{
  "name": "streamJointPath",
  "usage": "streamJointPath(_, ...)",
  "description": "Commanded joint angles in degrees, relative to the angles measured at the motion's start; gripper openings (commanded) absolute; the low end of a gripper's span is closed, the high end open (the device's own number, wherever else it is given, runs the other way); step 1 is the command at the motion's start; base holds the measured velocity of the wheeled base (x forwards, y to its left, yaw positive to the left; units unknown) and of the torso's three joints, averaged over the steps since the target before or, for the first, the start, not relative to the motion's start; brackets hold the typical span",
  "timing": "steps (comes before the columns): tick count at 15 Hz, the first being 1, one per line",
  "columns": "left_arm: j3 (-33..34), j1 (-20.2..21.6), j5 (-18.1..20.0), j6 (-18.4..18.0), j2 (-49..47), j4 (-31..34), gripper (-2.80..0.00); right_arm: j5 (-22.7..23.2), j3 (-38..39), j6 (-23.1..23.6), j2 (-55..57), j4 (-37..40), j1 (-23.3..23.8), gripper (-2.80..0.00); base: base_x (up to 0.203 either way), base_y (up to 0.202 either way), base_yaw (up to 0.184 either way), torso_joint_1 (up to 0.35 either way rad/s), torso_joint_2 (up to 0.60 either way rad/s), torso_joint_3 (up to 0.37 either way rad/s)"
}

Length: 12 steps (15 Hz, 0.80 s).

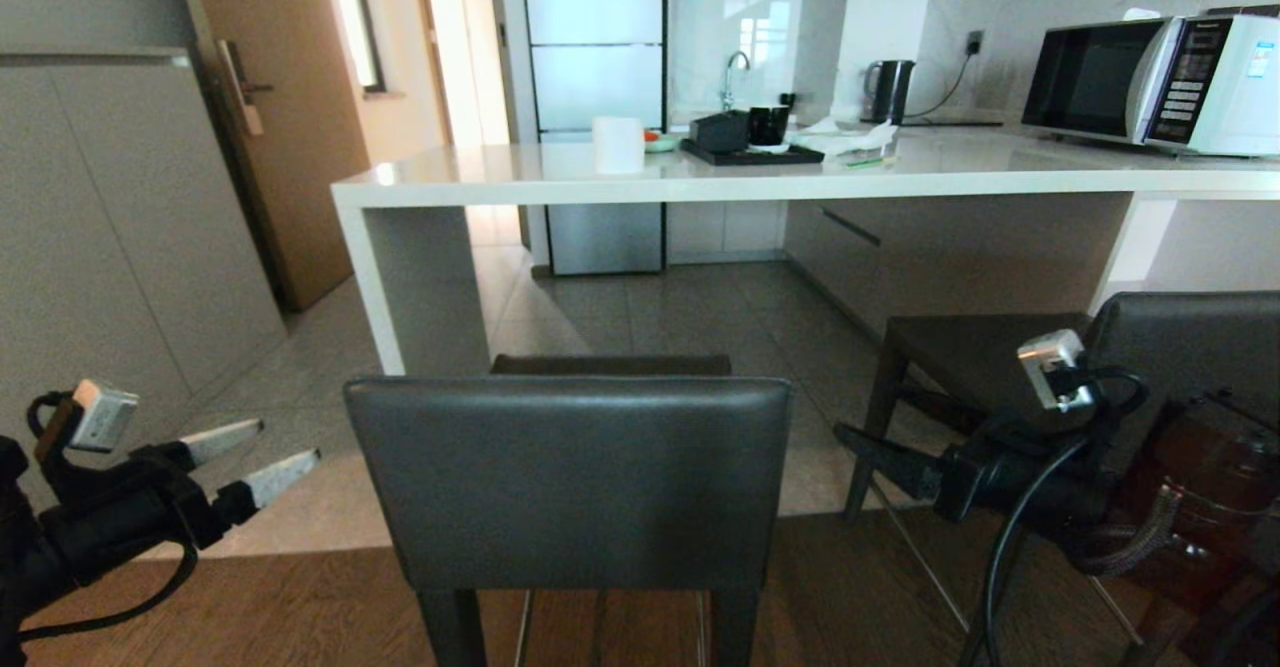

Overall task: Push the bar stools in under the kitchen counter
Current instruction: Push the gray chair back under the dining table

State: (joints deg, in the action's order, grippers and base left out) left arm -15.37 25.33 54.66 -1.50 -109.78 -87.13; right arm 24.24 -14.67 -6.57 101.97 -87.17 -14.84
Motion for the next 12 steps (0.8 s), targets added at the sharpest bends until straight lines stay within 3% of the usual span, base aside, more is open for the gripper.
streamJointPath(1,0.51,0.63,-4.58,3.69,8.79,-0.54,0.0,-6.92,1.69,-0.74,-7.67,-0.49,0.48,0.0,0.0,0.0,0.0,0.0,0.0,0.0)
streamJointPath(4,0.92,-0.79,-7.97,17.47,25.23,-0.54,0.0,-9.15,3.62,-2.22,-21.45,1.32,0.63,0.0,0.0,0.0,0.0,0.0,0.0,0.0)
streamJointPath(6,-0.03,-1.95,-7.43,27.95,36.4,0.15,0.0,-9.27,2.98,-2.6,-32.98,9.48,0.55,0.0,0.0,0.0,0.0,0.0,0.0,0.0)
streamJointPath(9,-7.83,-1.75,-5.82,41.57,49.04,10.29,0.0,-9.13,-4.47,-4.48,-51.1,33.55,0.56,0.0,0.0,0.0,0.0,0.0,0.0,0.0)
streamJointPath(10,-11.75,-0.81,-4.84,44.09,52.34,16.32,0.0,-9.51,-8.18,-5.17,-56.34,43.14,0.92,0.0,0.0,0.0,0.0,0.0,0.0,0.0)
streamJointPath(12,-16.77,0.4,0.99,46.41,58.82,27.15,0.0,-11.83,-13.6,-6.26,-64.59,56.89,5.22,0.0,0.0,0.0,0.0,0.0,0.0,0.0)
